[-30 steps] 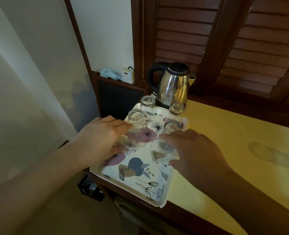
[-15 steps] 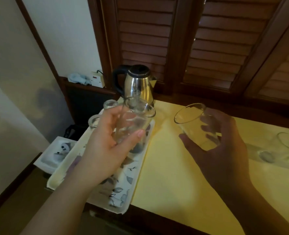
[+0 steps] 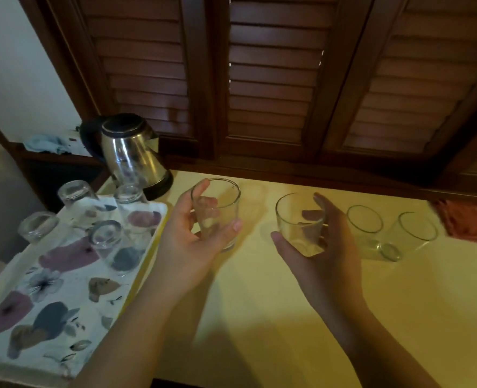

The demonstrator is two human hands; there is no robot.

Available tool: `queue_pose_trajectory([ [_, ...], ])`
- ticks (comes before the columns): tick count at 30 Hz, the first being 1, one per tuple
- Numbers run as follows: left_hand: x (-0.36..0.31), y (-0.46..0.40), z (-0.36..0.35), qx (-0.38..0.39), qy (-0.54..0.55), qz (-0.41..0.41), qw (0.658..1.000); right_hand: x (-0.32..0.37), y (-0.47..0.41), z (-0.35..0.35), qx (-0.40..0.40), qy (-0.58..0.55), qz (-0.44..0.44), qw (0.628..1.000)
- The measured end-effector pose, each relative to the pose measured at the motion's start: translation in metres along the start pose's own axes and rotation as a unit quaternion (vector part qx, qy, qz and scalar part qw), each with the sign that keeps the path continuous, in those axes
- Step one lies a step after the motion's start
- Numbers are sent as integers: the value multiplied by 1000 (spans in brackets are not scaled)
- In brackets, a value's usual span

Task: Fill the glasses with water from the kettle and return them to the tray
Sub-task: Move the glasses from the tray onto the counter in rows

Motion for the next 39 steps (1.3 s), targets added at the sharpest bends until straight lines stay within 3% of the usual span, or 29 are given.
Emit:
queue_pose_trajectory([
  [15,53,-39,-83,47,-75,26,996,-82,-21,-18,30,9,-4,1000],
  [39,78,-72,-109,29,-105,25,994,-119,-27,-24,36,-23,-80,996],
])
Point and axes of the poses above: each hand's wrist, its own y-axis away from the middle knuckle, its own z-axis out of the back of the hand, x = y × z, the point moved 6 cm from there along -y, towards the middle knuckle, and after that the axes turned 12 degrees about z, right-handed, at the moved point
